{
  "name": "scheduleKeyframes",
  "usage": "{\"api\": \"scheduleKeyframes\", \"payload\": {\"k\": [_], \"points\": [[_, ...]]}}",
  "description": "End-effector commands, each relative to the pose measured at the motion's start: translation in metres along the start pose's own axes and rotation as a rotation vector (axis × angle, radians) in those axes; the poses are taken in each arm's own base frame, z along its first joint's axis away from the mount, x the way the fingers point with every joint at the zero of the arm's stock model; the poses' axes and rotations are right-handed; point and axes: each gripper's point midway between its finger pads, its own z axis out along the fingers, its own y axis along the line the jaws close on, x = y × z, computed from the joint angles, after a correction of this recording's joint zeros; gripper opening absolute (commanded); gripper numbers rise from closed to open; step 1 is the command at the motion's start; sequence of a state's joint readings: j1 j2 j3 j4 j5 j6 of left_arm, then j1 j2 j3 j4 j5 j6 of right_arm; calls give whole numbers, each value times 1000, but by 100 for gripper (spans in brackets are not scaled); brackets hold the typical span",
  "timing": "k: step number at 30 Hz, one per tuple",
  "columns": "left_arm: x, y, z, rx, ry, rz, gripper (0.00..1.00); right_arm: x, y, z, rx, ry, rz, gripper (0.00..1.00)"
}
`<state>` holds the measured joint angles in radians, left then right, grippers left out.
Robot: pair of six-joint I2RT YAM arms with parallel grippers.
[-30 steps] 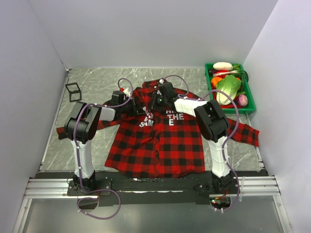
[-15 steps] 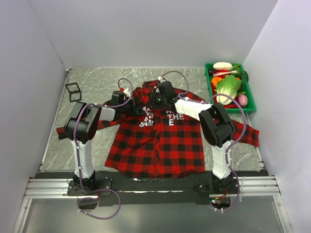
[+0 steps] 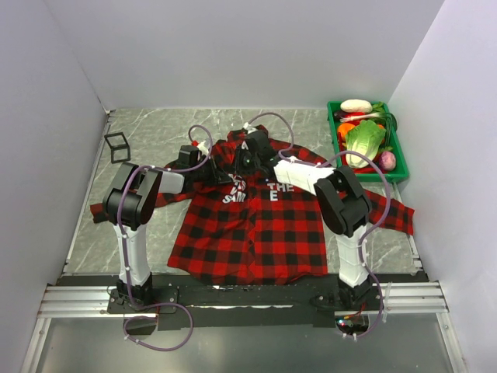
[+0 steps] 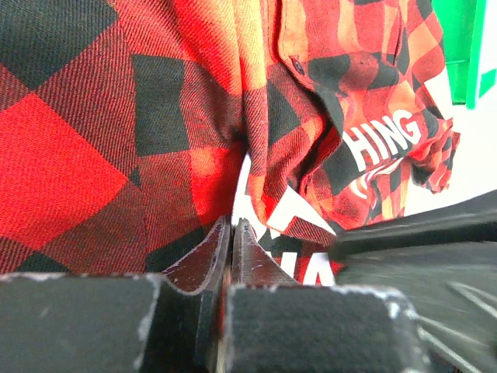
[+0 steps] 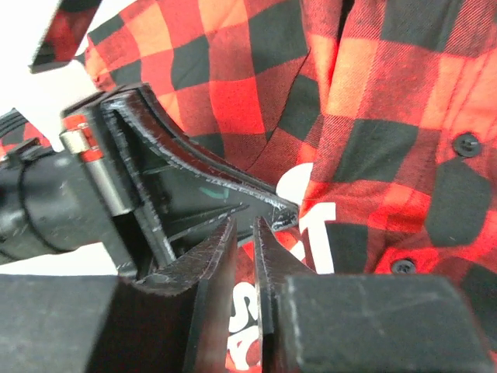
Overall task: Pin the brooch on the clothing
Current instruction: Pin the brooch to the clothes.
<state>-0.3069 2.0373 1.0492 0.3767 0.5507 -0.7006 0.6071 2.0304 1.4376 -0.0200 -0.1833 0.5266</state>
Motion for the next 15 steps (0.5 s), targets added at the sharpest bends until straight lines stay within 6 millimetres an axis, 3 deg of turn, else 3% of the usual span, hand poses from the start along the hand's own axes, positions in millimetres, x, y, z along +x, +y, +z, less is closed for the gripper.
{"api": "scheduleKeyframes", "payload": {"k": [1, 15], "points": [[7, -4, -6, -12, 21, 1, 1, -12, 2, 8, -34, -9, 46, 20], [8, -2, -4, -12, 28, -2, 1, -7, -19, 18, -11, 6, 96, 16]]}}
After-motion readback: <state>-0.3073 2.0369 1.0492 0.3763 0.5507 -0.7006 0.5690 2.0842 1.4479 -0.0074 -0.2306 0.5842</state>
